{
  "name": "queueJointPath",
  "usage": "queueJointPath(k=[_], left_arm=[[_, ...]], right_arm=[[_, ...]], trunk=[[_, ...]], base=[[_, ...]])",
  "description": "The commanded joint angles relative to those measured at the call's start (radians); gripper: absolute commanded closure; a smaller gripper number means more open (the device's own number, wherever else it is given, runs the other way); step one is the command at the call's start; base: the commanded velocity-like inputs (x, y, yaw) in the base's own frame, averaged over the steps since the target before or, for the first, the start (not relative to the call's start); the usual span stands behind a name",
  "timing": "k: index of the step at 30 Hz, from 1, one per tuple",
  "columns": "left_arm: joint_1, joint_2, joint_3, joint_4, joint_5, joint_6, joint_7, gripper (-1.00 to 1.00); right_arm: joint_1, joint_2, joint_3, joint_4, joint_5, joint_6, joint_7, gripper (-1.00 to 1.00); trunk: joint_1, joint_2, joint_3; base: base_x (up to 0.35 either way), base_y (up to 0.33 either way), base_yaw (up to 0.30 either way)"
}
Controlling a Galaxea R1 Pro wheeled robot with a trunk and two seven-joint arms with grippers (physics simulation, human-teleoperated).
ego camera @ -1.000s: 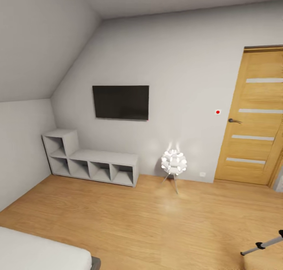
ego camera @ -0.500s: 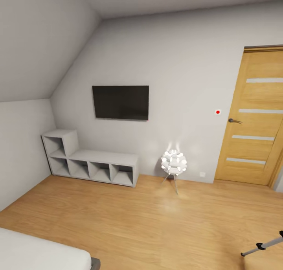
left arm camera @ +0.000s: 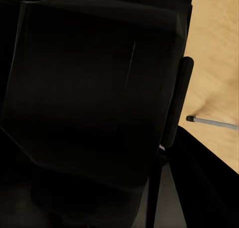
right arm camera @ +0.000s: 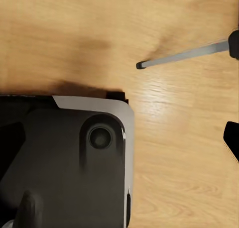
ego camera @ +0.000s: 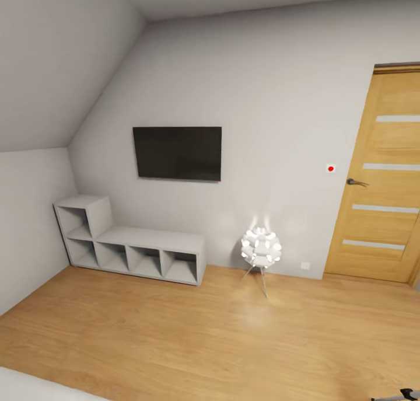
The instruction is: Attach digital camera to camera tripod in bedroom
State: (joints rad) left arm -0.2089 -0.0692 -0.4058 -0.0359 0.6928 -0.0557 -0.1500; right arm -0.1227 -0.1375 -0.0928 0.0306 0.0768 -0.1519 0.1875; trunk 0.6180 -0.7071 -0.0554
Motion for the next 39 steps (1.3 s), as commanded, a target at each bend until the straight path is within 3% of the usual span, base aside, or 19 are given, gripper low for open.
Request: queueJointPath(k=[1, 11, 39], left_arm=[[-0.001, 0.0, -0.008, 0.002, 0.01, -0.004, -0.005, 1.0], [-0.001, -0.001, -0.008, 0.002, 0.01, -0.005, -0.005, 1.0], [-0.001, -0.001, -0.008, 0.002, 0.01, -0.004, -0.005, 1.0]], right_arm=[[-0.002, -0.001, -0.008, 0.003, 0.008, -0.006, 0.003, -1.0], [-0.002, -0.001, -0.008, 0.004, 0.008, -0.008, 0.003, -1.0], [-0.002, -0.001, -0.008, 0.004, 0.008, -0.008, 0.003, -1.0]], trunk=[[0.001, -0.001, -0.002], [0.001, -0.001, -0.002], [0.001, -0.001, -0.002]], base=[[0.322, 0.0, 0.0], [0.24, 0.0, 0.0], [0.007, 0.05, 0.0]])
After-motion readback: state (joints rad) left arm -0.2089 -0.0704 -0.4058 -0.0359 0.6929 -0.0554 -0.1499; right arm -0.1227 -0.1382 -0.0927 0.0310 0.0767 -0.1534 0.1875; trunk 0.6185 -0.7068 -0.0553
